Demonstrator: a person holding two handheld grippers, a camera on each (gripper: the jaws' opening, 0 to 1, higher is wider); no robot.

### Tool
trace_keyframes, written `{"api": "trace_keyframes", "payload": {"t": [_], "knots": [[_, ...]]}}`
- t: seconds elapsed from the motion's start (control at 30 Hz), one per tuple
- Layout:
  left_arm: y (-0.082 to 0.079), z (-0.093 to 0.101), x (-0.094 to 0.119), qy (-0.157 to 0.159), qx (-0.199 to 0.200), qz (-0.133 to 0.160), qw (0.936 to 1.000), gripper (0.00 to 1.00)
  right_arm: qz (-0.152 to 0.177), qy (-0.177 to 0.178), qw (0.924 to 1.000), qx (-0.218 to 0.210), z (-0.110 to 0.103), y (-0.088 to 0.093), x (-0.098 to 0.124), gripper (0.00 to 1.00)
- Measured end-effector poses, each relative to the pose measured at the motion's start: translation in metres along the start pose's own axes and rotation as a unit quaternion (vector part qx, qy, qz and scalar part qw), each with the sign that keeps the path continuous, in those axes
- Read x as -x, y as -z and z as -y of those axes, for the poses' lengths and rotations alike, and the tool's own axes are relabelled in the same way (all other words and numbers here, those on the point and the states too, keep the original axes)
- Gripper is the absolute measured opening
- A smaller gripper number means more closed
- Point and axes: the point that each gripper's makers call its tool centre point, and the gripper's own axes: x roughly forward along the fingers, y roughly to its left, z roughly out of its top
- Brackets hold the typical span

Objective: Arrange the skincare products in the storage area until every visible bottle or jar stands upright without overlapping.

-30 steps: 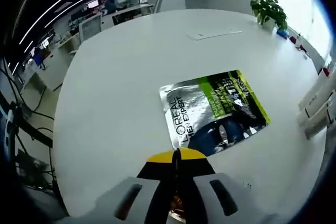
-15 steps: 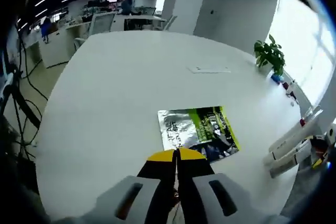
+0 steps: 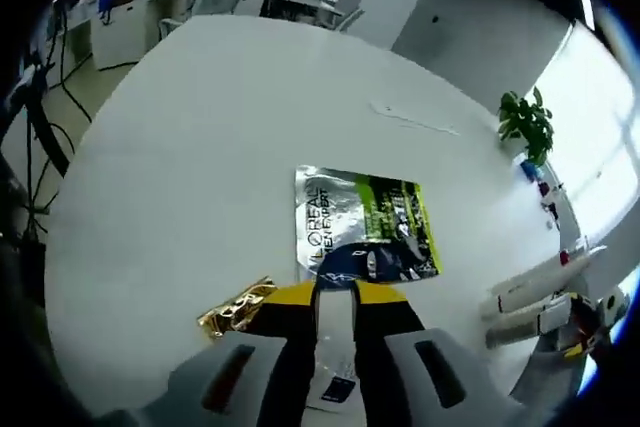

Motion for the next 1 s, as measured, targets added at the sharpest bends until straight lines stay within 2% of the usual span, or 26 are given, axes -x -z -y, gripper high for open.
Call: {"api": "trace_keyframes", "payload": {"t": [0.03,0.17,0.33,0.4,0.43,0.47,0.8,0.87,1.0], "knots": [[-0.001,0.001,0.0,0.0,-0.004,0.0,1.0,0.17,0.0,0.0,1.0,-0.001,0.0,0.0,0.0,0.9],[0.005,0.002,-0.001,-0.012,0.036,-0.012,0.9992,0.18,0.001,0.0,1.0,-0.004,0.0,-0.001,0.001,0.89],[0.017,0.005,-0.001,-0.019,0.042,-0.021,0.9987,0.18,0.001,0.002,0.9999,-0.01,0.002,0.0,0.001,0.89],[-0.001,-0.034,-0.026,-0.016,0.044,-0.027,0.9985,0.17,0.001,0.002,0.9999,-0.012,0.001,0.0,0.001,0.89],[0.001,-0.022,-0.016,-0.016,0.043,-0.028,0.9985,0.17,0.0,0.002,0.9999,-0.012,0.002,0.001,0.001,0.89],[0.001,-0.02,-0.015,-0.015,0.043,-0.028,0.9986,0.17,-0.001,0.002,0.9999,-0.013,0.002,0.001,0.0,0.89],[0.001,-0.023,-0.019,-0.02,0.046,-0.026,0.9984,0.14,-0.005,0.005,0.9998,-0.016,0.004,0.004,0.0,0.89],[-0.005,-0.036,-0.03,-0.022,0.047,-0.023,0.9984,0.14,-0.006,0.006,0.9998,-0.017,0.004,0.004,0.001,0.89],[-0.007,-0.028,-0.015,-0.022,0.048,-0.015,0.9985,0.18,-0.004,0.008,0.9998,-0.019,0.005,0.004,0.001,0.89]]}}
